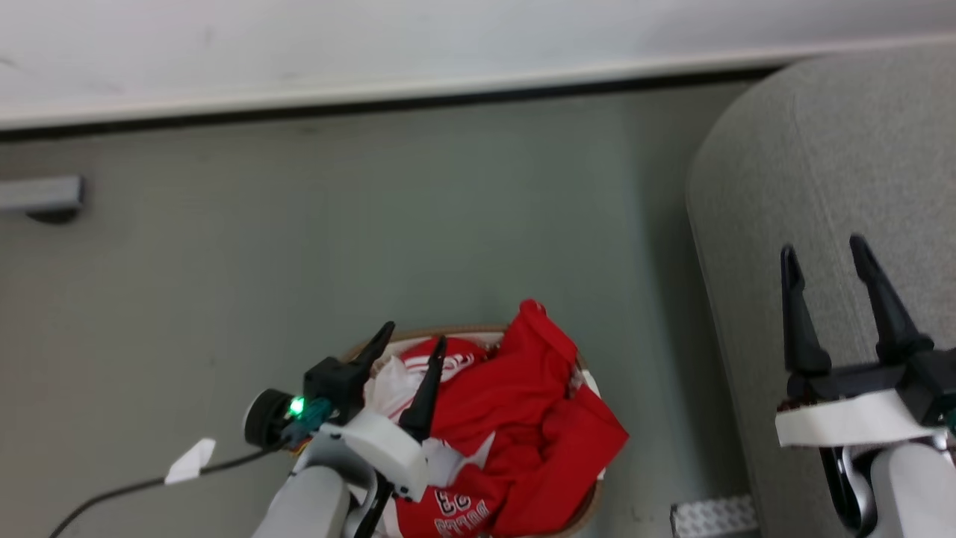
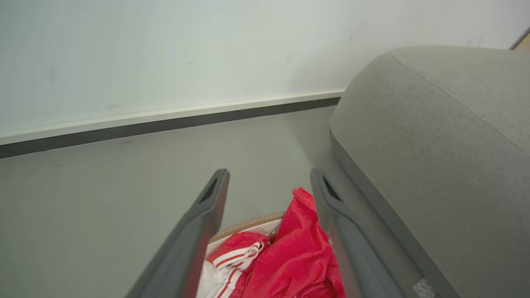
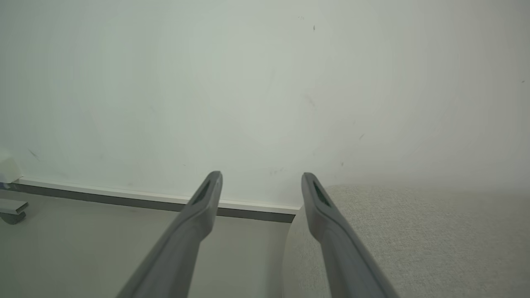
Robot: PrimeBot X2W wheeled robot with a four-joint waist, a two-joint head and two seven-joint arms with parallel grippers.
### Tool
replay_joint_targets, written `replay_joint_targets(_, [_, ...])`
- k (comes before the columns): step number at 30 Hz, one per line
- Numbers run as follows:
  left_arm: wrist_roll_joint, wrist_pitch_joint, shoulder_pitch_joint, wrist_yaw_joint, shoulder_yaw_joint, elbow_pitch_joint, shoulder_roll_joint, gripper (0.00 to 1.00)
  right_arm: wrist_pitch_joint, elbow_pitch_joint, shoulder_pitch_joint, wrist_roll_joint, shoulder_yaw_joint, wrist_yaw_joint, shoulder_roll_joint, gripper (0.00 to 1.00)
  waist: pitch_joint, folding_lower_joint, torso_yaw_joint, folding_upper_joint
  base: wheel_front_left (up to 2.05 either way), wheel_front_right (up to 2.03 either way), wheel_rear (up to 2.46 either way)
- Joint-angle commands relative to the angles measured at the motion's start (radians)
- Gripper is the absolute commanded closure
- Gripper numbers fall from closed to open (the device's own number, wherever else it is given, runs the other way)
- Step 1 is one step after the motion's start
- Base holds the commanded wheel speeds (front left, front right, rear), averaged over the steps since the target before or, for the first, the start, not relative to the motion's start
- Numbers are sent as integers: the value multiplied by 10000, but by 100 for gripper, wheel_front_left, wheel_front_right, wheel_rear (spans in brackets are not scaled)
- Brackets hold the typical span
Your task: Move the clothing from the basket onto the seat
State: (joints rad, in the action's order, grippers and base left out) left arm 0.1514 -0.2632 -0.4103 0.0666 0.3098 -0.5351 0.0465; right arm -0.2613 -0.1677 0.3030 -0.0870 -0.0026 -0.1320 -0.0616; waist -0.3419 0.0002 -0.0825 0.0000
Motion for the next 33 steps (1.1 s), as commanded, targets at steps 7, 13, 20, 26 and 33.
replay_joint_targets(7, [-462, 661, -1580, 242, 658, -1965, 202, 0, -30, 337, 1358, -297, 274, 24, 126, 0, -2571, -2, -1195, 0, 0, 0, 0])
replay_joint_targets(13, [-515, 1280, -2541, 253, 734, -3315, 387, 0, -30, 681, 1962, -981, 457, 24, 127, 0, -3719, -2, -1703, 0, 0, 0, 0])
replay_joint_targets(20, [-594, 1803, -3590, -39, 666, -4460, 787, 0, -30, 993, 2320, -1427, 461, 24, 132, 0, -4819, -2, -2086, 0, 0, 0, 0])
replay_joint_targets(26, [-674, 1815, -4361, -136, 768, -5062, 1093, 0, -30, 1205, 2546, -1723, 511, 24, 132, 0, -5513, -2, -2286, 0, 0, 0, 0])
replay_joint_targets(33, [-721, 1567, -4731, -100, 960, -5790, 1152, 100, -30, 1304, 2404, -1934, 491, 24, 128, 0, -5727, -2, -2456, 0, 0, 0, 0])
